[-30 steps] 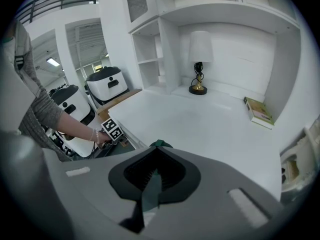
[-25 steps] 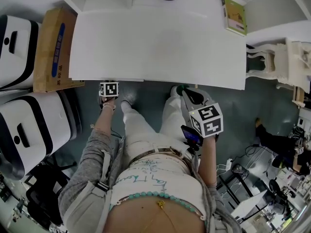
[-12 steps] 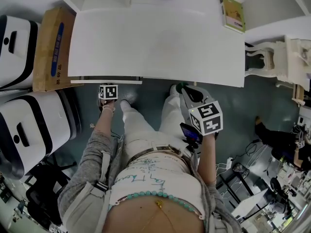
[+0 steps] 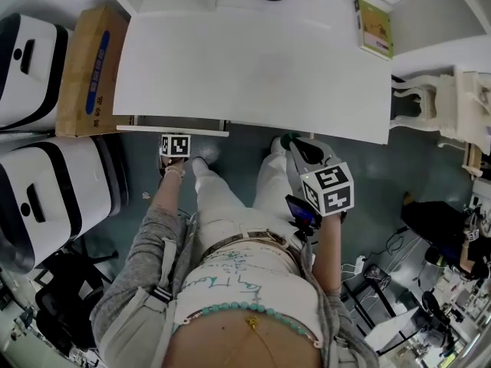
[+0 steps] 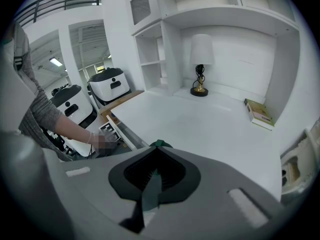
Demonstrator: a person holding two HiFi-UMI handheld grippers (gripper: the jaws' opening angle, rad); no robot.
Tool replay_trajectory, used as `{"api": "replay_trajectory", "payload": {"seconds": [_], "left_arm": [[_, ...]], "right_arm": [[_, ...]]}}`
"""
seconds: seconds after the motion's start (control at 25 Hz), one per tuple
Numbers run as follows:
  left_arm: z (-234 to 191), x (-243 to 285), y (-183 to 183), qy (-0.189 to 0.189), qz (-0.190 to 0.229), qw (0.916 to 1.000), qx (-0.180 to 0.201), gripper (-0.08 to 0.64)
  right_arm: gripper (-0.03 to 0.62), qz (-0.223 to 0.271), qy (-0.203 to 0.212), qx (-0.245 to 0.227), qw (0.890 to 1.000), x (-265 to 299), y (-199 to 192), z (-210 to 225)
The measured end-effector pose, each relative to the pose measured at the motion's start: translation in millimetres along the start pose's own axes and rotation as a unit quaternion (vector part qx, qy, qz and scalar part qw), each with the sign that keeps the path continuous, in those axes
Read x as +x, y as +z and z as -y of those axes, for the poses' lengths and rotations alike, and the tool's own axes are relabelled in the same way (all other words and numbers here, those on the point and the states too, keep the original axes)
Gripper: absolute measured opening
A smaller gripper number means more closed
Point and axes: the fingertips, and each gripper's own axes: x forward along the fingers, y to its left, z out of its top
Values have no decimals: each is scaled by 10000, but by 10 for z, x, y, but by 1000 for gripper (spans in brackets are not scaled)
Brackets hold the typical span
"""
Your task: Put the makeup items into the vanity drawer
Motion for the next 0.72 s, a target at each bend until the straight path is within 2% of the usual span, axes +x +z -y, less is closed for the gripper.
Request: {"api": "replay_trajectory", "payload": {"seconds": [0.72], "left_arm": [[65,-58,-286,42,-14,10000,-42,81]], "right_arm": [[29,-7,179,-264,9995,62,74,-50]]}}
